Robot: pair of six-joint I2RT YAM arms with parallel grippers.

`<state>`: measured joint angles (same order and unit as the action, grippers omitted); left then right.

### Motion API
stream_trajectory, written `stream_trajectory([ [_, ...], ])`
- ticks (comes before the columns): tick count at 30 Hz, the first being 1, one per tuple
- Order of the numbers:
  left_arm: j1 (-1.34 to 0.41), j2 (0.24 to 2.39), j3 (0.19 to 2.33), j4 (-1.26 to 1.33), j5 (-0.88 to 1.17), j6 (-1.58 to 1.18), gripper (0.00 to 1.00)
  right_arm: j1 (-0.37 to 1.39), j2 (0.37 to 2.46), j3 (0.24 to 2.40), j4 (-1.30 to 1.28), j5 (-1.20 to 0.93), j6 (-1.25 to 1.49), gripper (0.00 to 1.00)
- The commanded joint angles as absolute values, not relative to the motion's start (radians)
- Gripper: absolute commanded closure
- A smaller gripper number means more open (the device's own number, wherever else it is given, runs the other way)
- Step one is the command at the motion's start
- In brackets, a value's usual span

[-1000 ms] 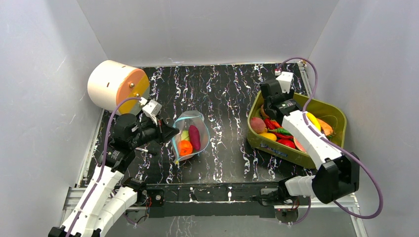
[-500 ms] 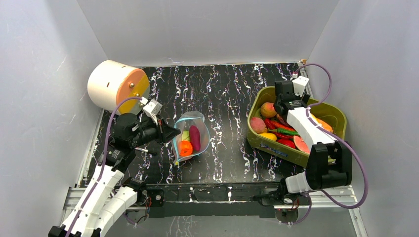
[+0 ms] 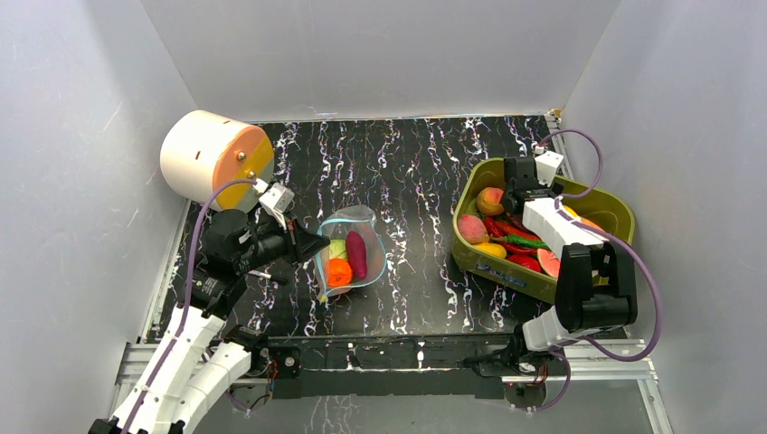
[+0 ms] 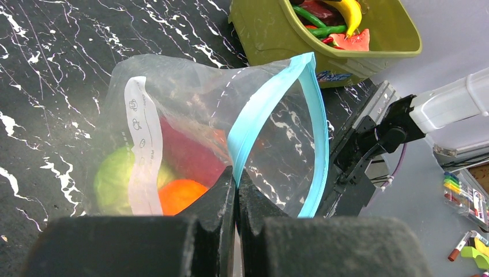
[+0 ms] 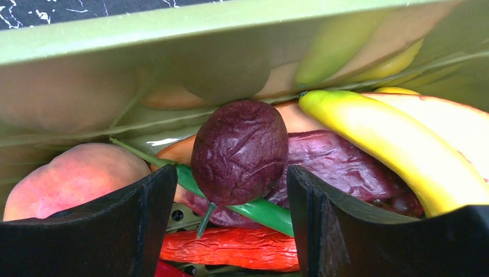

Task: Place the food in the zip-top bag and seal the zipper
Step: Pick up the fake fruit from the bin.

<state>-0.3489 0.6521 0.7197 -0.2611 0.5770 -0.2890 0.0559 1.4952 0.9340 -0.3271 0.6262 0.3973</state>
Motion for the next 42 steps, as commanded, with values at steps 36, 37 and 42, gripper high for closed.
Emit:
stream_trajectory([
  [36, -0.35, 0.64, 0.723, -0.213, 0.548, -0.288, 1.0, 0.092, 1.23, 0.983, -0.431, 0.456, 0.35, 0.61],
  [37, -0.35, 0.641, 0.724, -0.208, 0.543, -0.291, 1.0, 0.101, 1.22, 0.997, -0.449, 0.453, 0.35, 0.62],
  [42, -0.351, 0.666, 0.77, -0.219, 0.502, -0.272, 1.0, 0.144, 1.159, 1.061, -0.511, 0.453, 0.347, 0.62],
])
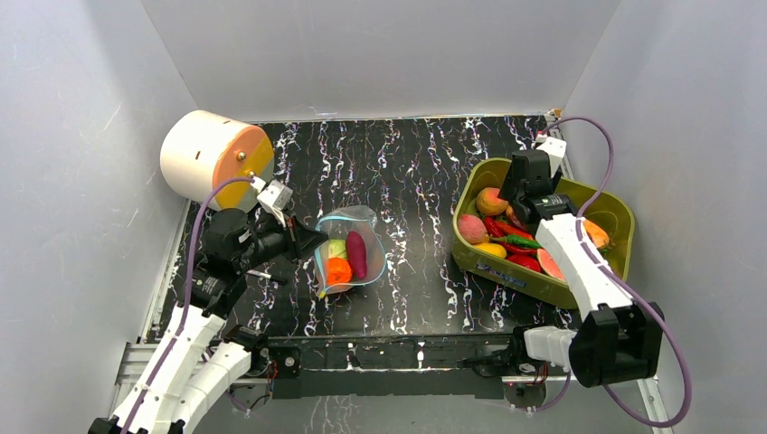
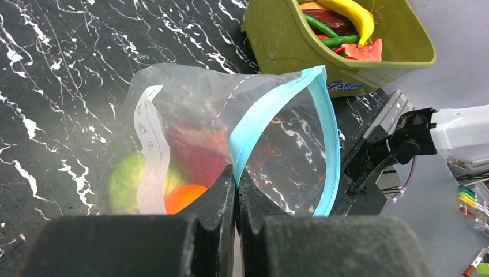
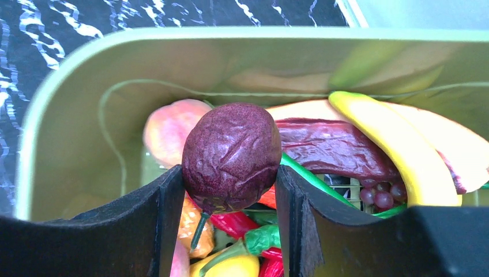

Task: Place the food in the zip-top bag and seal the zipper
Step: Pick up the fake fruit from the bin.

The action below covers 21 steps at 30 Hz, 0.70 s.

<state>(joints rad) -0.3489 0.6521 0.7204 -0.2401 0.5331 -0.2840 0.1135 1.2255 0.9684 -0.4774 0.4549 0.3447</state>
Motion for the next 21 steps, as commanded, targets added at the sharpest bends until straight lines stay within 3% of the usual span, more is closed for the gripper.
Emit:
stream_trajectory([
  [1, -0.351, 0.672, 0.782, -0.219, 0.489, -0.268, 1.0, 0.152, 1.147, 1.073, -0.524, 0.449, 0.348, 0.62],
  [12, -0.351, 0.753, 0.947, -0.23, 0.239, -0.136, 1.0, 0.344, 1.083, 1.197, -0.589, 0.394, 0.371, 0.63],
  [21, -0.35, 0.8, 0.874, -0.185, 0.282, -0.193, 1.0, 0.502, 1.048, 1.15, -0.432, 0.182, 0.422, 0.63],
])
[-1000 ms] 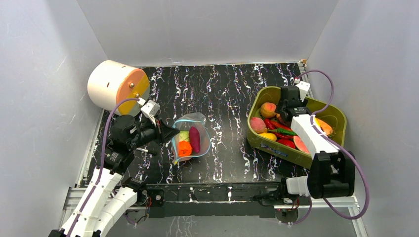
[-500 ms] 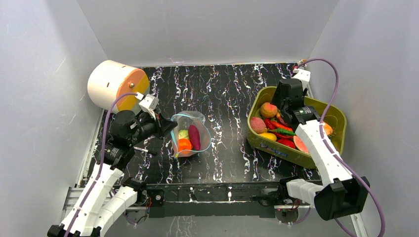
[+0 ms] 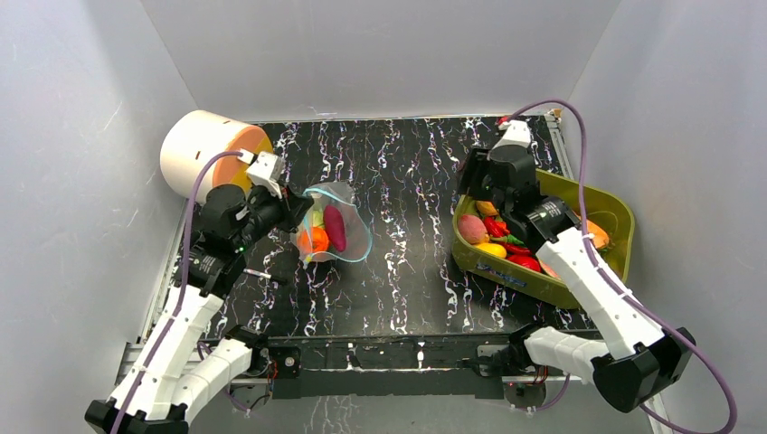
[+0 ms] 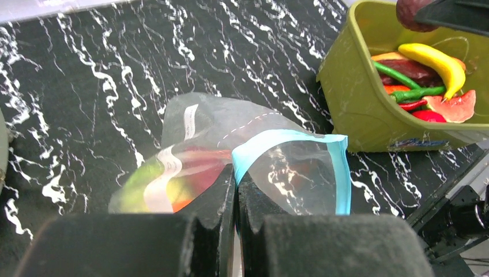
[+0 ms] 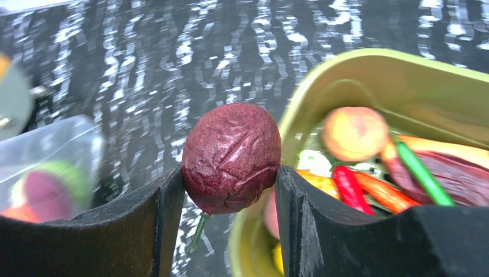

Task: Place the food in the zip-top bag and seal the zipper
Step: Pick up the fake fruit from the bin, then place the fake fruit in the zipper food storage bag.

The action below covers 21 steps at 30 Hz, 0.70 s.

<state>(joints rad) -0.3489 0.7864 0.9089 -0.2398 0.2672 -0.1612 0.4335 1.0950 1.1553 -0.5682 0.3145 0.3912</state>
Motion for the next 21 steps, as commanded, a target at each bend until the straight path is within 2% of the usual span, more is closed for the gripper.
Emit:
stream_trajectory([
  [1, -0.351, 0.806, 0.858, -0.179, 0.297, -0.21, 1.0, 0.522, 1.046, 1.141, -0.411, 0.154, 0.43, 0.63],
  [6, -0.351, 0.853, 0.812, -0.166, 0.397, -0.294, 1.0, 0.633, 1.045, 1.09, -0.291, 0.02, 0.406, 0.63],
  [14, -0.351, 0.863, 0.799, -0.169, 0.449, -0.338, 1.0, 0.779, 1.03, 1.031, -0.141, -0.179, 0.433, 0.62],
  [21, -0.35, 0.884, 0.814, -0.145, 0.509, -0.404, 1.0, 0.926, 1.144, 1.019, -0.041, -0.152, 0.356, 0.61],
])
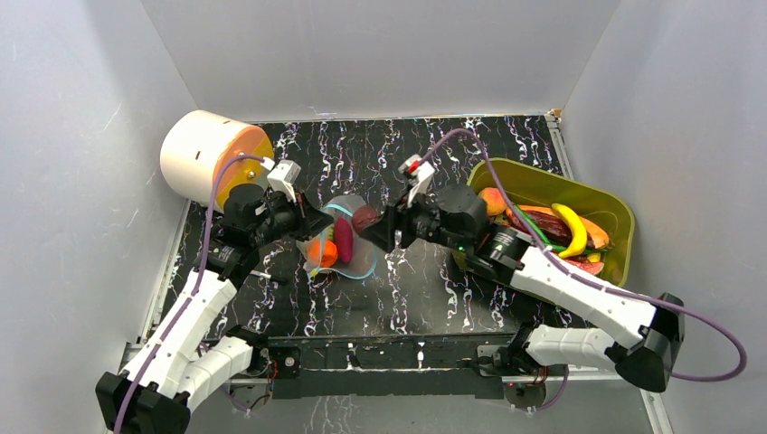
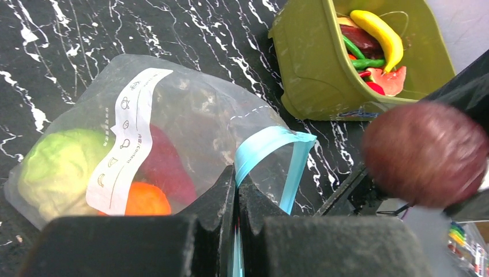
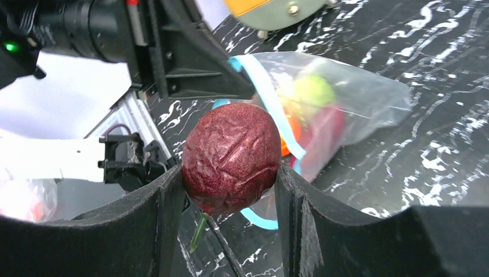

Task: Place the food in the zip-top bag and seal the zipper
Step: Place the fake fruit in the zipper food storage bag.

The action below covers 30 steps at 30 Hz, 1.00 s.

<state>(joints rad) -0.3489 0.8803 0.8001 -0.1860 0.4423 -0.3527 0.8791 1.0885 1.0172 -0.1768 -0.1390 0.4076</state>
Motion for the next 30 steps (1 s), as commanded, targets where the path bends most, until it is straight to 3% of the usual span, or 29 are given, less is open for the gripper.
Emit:
stream_trajectory([
  [1, -0.35, 0.885, 0.819, -0.149, 0.513, -0.409, 1.0, 0.93, 1.163, 1.026, -0.04, -0.147, 0.352, 0.61],
  [20, -0.351, 0.824, 0.775, -0.088, 0.581, -0.523, 1.0, 0.971, 1.381, 1.017, 0.073, 0.107, 0.209, 0.54],
  [25, -0.351, 0.814, 0.758, -0.074, 0.576, -0.555, 1.0, 0.97, 1.457, 0.987, 0.22, 0.118, 0.092, 0.54],
  [30, -0.35, 0.802, 0.741, -0.051, 0.574, -0.587, 1.0, 0.971, 1.473, 0.978, 0.344, 0.109, 0.091, 0.46],
])
